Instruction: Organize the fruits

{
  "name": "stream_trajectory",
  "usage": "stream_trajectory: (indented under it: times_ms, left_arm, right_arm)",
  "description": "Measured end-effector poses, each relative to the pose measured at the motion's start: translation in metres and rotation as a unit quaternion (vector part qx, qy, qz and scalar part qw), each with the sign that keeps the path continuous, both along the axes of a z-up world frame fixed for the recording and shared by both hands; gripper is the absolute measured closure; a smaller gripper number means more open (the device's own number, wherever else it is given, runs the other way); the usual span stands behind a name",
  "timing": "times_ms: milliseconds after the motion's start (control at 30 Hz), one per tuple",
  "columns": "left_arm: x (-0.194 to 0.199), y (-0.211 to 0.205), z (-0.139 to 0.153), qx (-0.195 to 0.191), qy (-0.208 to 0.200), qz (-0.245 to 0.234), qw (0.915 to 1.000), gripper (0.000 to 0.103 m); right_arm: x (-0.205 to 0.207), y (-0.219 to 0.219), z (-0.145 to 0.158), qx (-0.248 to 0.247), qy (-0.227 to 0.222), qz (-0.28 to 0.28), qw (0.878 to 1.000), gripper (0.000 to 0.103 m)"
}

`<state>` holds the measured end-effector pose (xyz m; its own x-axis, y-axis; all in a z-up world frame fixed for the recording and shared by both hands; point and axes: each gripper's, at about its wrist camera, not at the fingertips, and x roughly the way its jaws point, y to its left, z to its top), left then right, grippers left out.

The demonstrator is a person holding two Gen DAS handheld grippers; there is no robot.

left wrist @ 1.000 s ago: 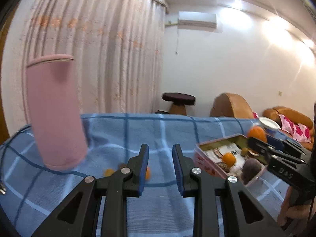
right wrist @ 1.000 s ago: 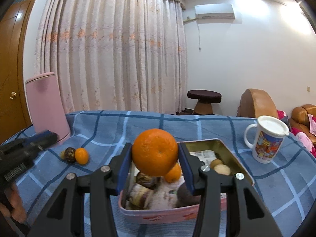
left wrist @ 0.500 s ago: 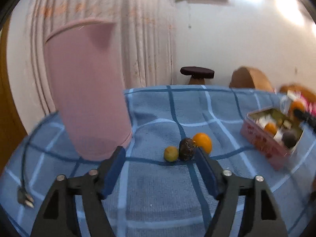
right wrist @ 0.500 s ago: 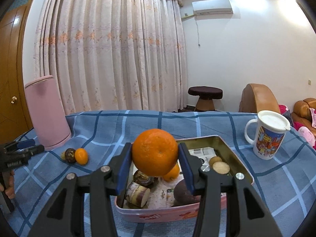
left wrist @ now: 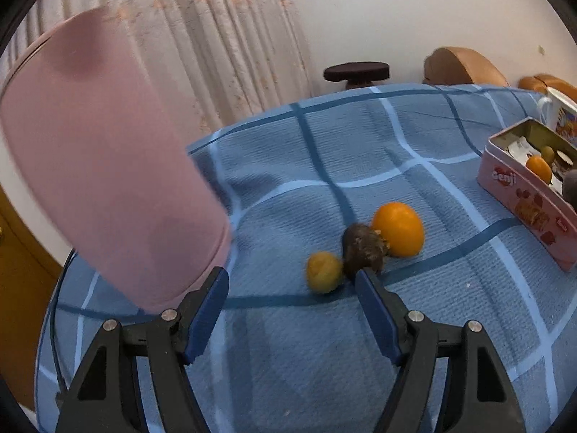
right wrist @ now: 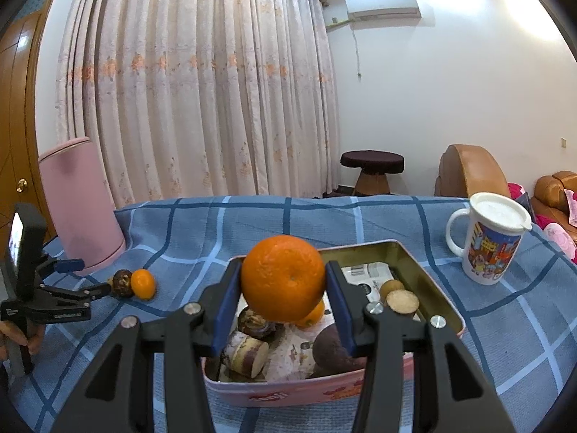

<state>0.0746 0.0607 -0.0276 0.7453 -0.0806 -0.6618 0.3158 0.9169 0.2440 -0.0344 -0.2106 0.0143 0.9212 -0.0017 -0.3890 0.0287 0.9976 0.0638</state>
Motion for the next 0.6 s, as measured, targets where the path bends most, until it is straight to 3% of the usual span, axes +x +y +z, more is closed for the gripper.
stream_trajectory:
  times_ms: [133,200,367,533,600]
  left_arm:
    - [0.016,-0.009,-0.007,0.022,0.023,0.006,0.9995,0.030]
    - [0.022,-0.009,-0.010,0.013,0.044,-0.001,0.9989,0.049]
    - [0.032,-0.003,-0.011,-0.016,0.064,0.008,0.9978,0.074]
    - [0.023,0.000,-0.004,-0.025,0.040,0.011,0.9988,0.074]
    - [0.016,0.003,0.003,-0.049,0.021,0.020,0.9984,0.074]
  right_arm:
    - [0.001,-0.003,0.000,0.005,0.002,-0.003,1.000,0.053]
    - [0.002,-0.005,0.000,0.009,0.002,-0.005,1.000,0.053]
    - [0.004,-0.007,-0.001,0.015,0.008,-0.004,1.000,0.053]
    - [0.003,-0.008,-0.001,0.015,0.005,-0.006,1.000,0.053]
    - [0.002,-0.009,0.000,0.018,0.002,-0.006,1.000,0.053]
